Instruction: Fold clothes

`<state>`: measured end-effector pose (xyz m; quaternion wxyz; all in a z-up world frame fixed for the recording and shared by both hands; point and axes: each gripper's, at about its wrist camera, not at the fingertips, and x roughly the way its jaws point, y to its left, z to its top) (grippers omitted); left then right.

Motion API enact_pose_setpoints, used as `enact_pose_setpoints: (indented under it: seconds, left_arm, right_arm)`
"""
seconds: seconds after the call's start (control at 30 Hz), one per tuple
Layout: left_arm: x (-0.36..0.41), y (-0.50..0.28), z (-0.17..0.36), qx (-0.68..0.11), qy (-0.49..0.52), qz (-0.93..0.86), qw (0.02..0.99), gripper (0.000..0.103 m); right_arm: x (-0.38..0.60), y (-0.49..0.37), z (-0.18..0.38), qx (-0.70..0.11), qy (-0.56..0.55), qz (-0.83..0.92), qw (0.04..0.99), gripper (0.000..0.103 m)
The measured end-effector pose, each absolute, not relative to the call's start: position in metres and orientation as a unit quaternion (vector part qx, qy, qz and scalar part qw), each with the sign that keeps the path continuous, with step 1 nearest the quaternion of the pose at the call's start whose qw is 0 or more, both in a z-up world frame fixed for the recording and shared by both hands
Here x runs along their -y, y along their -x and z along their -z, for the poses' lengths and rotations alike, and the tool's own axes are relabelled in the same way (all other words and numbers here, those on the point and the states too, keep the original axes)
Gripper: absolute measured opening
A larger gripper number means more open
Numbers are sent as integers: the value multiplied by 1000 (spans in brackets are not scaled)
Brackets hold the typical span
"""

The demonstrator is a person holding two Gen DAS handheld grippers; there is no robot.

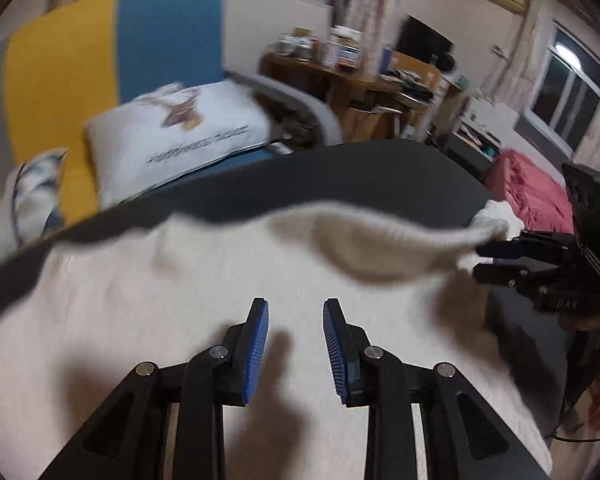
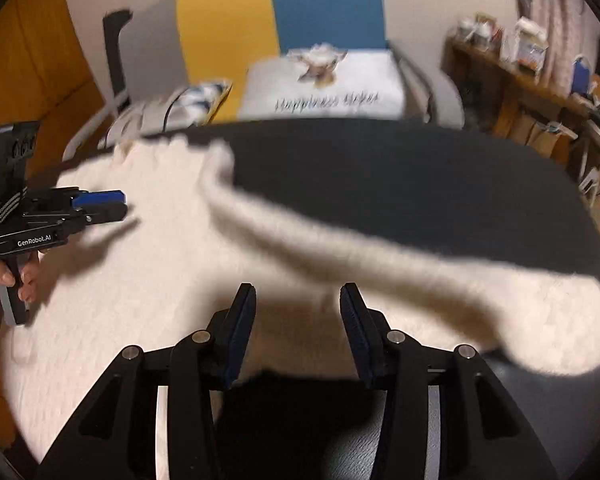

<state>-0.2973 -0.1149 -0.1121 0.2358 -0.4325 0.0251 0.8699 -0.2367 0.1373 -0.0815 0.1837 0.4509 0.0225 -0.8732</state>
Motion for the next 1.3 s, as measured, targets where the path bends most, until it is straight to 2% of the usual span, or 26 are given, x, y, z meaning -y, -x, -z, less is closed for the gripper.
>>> enact_pose_setpoints:
  seconds: [0.33, 0.6, 0.67, 0.7, 0.73, 0.83, 0.97, 1.0, 1.1, 1.23, 1.3]
  left_arm:
    - [73, 308, 117, -104, 436, -847, 286, 28]
    - [40, 319, 130, -166, 454, -821, 304, 27]
    - [48, 333, 143, -111, 472, -829, 278, 29]
    - [56, 337, 146, -63, 473, -834, 277, 29]
    - [59, 335, 148, -50, 467, -838, 277, 28]
    - [62, 328, 150, -51, 448, -848, 280, 29]
    - [61, 326, 150, -58, 448, -848, 278, 29]
    - [60, 325, 149, -60, 447, -849, 275, 29]
    - [57, 324, 148, -67, 444, -852, 268, 29]
    - [54, 322, 146, -72, 441, -857, 257, 29]
    - [54, 319, 146, -73, 439, -859, 254, 29]
  right_arm:
    - [-183, 270, 119, 41, -465, 879, 95, 47]
    - [-185, 276, 121, 32, -481, 871, 91, 45]
    - [-199, 271, 112, 46, -468, 880, 69, 45]
    - [-211, 271, 112, 61, -468, 880, 52, 45]
    - [-225, 271, 114, 84, -473, 876, 37, 45]
    - [-251, 250, 110, 136, -456, 877, 68, 45]
    - [-316, 191, 97, 302, -381, 867, 109, 49]
    - [-337, 176, 99, 341, -364, 860, 104, 54]
    - [-403, 134, 114, 454, -320, 829, 68, 68]
    - [-456, 125, 143, 538, -306, 785, -16, 69]
    - [-463, 137, 147, 529, -312, 788, -46, 69]
